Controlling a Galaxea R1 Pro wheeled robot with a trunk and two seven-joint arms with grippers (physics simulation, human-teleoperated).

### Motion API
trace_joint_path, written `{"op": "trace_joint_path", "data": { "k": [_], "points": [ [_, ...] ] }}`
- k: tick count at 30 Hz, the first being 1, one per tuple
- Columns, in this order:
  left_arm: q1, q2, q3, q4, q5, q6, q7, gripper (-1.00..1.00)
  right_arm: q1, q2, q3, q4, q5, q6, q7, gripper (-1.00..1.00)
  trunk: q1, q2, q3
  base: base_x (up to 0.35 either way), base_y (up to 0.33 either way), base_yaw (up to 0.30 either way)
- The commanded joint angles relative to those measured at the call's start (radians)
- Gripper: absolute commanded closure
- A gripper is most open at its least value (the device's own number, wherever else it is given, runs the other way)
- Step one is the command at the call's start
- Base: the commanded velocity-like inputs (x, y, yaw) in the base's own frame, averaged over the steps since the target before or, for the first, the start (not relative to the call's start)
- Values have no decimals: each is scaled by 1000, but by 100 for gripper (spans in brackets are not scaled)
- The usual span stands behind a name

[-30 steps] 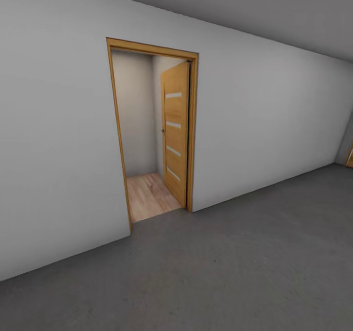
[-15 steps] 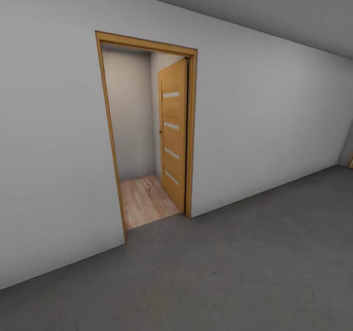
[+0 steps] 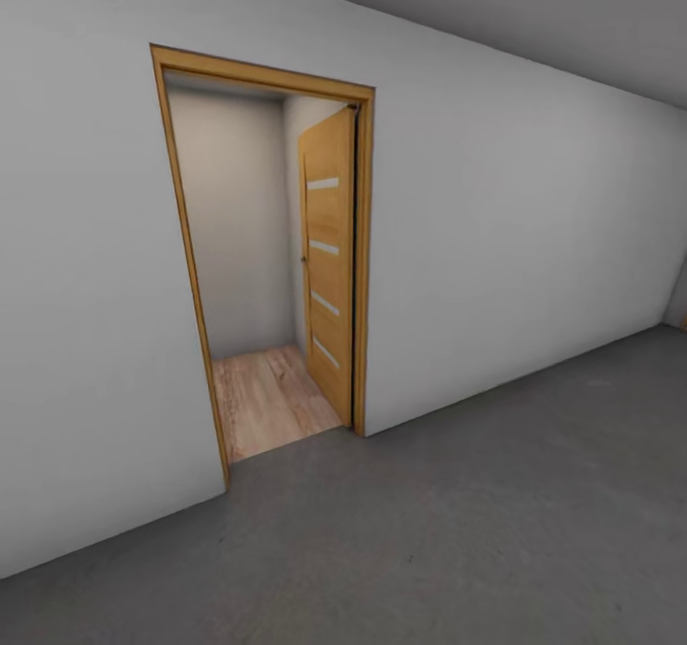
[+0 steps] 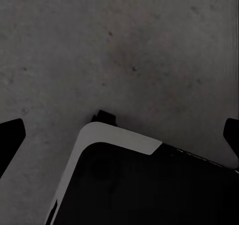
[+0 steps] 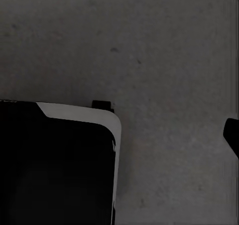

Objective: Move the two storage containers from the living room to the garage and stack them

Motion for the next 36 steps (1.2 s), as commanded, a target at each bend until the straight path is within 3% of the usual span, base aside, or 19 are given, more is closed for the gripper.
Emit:
{"op": "trace_joint_path", "data": {
  "k": [1, 16, 36],
  "points": [
    [-1, 0, 8, 1, 1, -3, -3, -100, -1, 1, 8, 3, -7, -5, 0, -100, 1, -1, -2, 311, -173, 0],
    [-1, 2, 8, 1, 0, -2, -3, -100, -1, -1, 8, 3, -7, -5, 0, -100, 1, -1, -2, 314, -116, 0],
    [-1, 2, 8, 1, 0, -2, -3, -100, -1, 9, 8, 3, -10, 2, 1, -100, 1, -1, -2, 316, -8, 0]
  ]
}}
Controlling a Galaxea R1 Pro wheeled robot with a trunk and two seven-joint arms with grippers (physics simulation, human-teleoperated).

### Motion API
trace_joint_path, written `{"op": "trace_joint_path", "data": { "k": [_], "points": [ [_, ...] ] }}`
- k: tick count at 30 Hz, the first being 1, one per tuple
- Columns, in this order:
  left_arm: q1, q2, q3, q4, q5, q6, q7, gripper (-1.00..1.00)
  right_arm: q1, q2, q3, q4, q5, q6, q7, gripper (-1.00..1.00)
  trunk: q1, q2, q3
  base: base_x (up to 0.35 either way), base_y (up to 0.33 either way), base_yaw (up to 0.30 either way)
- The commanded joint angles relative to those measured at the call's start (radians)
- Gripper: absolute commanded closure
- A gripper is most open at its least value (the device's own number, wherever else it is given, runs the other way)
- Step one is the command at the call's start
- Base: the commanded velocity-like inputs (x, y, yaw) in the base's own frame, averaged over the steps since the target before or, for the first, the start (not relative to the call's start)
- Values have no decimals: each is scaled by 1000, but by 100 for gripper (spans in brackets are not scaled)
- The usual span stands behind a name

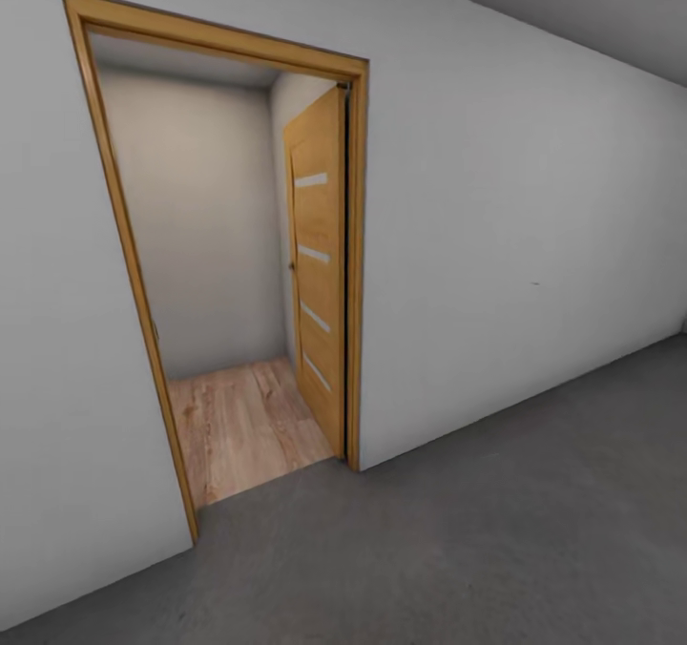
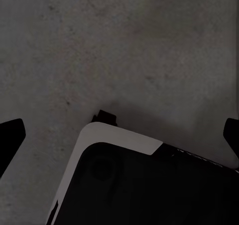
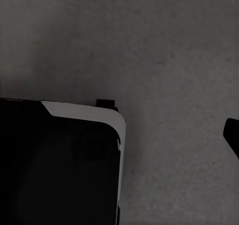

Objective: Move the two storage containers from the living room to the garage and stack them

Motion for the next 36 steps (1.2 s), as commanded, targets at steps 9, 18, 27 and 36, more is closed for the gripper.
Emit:
{"op": "trace_joint_path", "data": {
  "k": [9, 18, 27, 36],
  "points": [
    [-1, 0, 8, 1, 1, -2, -2, -100, -1, 2, 8, 3, -8, -3, 0, -100, 1, -1, -2, 317, 0, 5],
    [-1, 0, 8, 1, 1, -3, -2, -100, -1, 1, 8, 3, -8, -8, 0, -100, 1, -1, -2, 317, 0, 225],
    [-1, 0, 8, 1, 1, -2, -2, -100, -1, 2, 8, 3, -8, -8, 0, -100, 1, -1, -2, 317, -34, 267],
    [0, -1, 8, 1, 0, -2, -2, -100, -1, 1, 7, 3, -8, -8, 0, -100, 1, -1, -2, 316, -142, 256]
  ]
}}
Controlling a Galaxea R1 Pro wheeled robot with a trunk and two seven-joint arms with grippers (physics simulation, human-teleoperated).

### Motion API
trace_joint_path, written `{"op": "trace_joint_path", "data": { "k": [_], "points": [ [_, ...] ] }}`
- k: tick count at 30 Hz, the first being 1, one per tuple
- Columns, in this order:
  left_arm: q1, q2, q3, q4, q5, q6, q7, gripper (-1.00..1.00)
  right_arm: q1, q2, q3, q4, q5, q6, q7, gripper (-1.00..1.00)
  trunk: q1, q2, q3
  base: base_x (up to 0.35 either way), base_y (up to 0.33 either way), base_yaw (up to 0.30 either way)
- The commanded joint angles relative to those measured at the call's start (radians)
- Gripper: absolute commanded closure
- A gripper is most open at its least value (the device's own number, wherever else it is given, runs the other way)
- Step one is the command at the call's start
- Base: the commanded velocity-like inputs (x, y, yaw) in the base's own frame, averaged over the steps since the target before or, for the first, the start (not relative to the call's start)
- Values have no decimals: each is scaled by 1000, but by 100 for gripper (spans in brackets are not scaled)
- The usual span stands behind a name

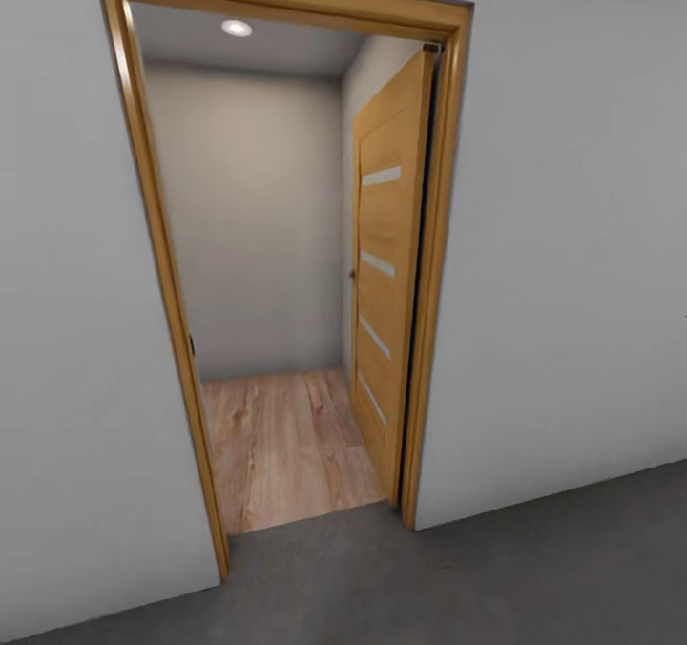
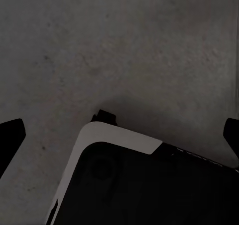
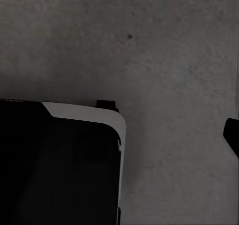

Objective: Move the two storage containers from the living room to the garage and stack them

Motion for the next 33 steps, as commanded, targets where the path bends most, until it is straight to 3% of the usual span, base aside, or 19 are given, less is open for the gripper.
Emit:
{"op": "trace_joint_path", "data": {
  "k": [1, 24, 33],
  "points": [
    [-1, 0, 8, 2, 1, -3, -2, -100, -1, 0, 8, 2, -8, -5, 0, -100, 1, -1, -2, 311, -168, 112],
    [-1, 0, 8, 2, 1, -3, -2, -100, -1, -1, 8, 2, -9, -6, 0, -100, 1, -1, -2, 307, -174, 14],
    [-1, 0, 8, 2, 1, -4, -2, -100, -1, -3, 8, 2, -9, -6, 0, -100, 1, -1, -2, 309, -135, 227]
  ]
}}
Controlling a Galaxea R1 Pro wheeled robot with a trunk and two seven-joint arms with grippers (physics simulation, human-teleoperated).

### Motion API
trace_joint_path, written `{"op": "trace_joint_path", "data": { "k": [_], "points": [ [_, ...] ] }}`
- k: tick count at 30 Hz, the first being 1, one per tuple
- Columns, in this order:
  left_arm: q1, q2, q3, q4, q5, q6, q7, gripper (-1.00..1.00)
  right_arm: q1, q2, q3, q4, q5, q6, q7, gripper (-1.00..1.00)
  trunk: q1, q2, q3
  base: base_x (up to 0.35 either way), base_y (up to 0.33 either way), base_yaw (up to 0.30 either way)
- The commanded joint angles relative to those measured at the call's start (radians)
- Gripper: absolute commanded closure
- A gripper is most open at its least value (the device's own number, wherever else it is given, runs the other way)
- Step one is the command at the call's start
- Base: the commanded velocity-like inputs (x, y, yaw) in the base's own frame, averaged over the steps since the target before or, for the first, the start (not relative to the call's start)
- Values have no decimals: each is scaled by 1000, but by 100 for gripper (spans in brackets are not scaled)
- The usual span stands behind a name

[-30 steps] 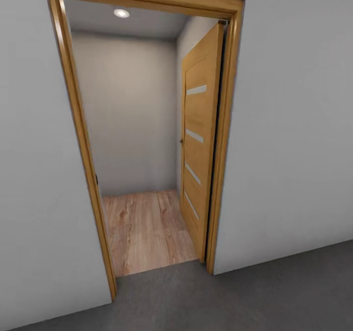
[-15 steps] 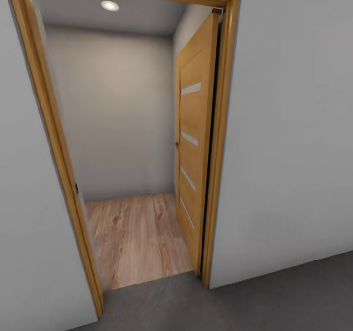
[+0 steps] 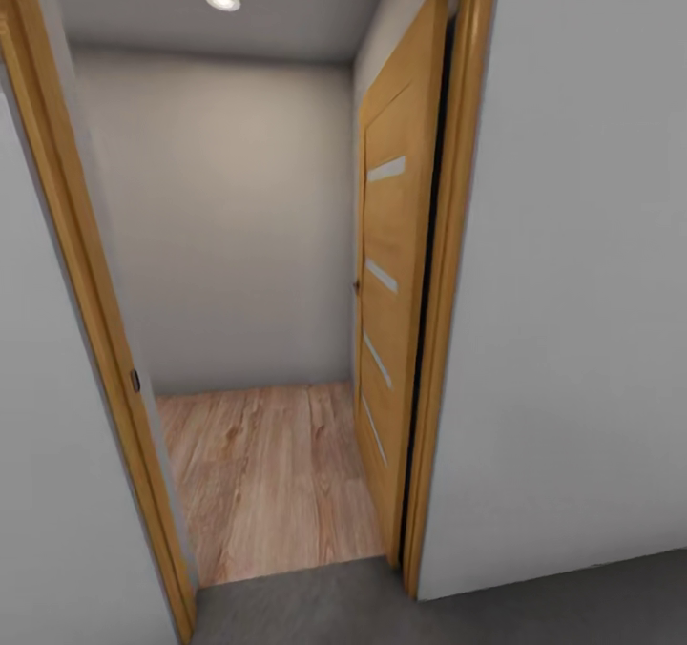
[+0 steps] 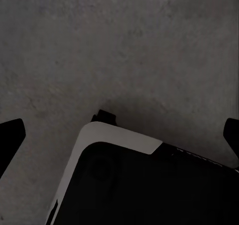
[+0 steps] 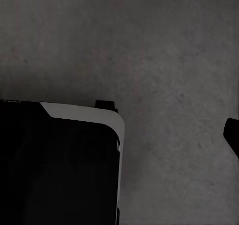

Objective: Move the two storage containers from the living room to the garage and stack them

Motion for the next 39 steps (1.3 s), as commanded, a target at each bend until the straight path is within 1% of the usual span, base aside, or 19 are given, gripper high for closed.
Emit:
{"op": "trace_joint_path", "data": {
  "k": [1, 34, 39],
  "points": [
    [-1, 0, 8, 2, 1, -3, -2, -100, -1, 0, 8, 2, -7, -5, 0, -100, 1, -1, -2, 316, -36, 266],
    [-1, 0, 8, 2, 1, -3, -2, -100, -1, 1, 8, 2, -6, -5, 0, -100, 1, -1, -2, 320, -2, 268],
    [-1, 0, 8, 1, 1, -11, -2, -100, -1, -2, 8, 2, -7, -5, 0, -100, 1, -1, -2, 171, 0, 120]
  ]
}}
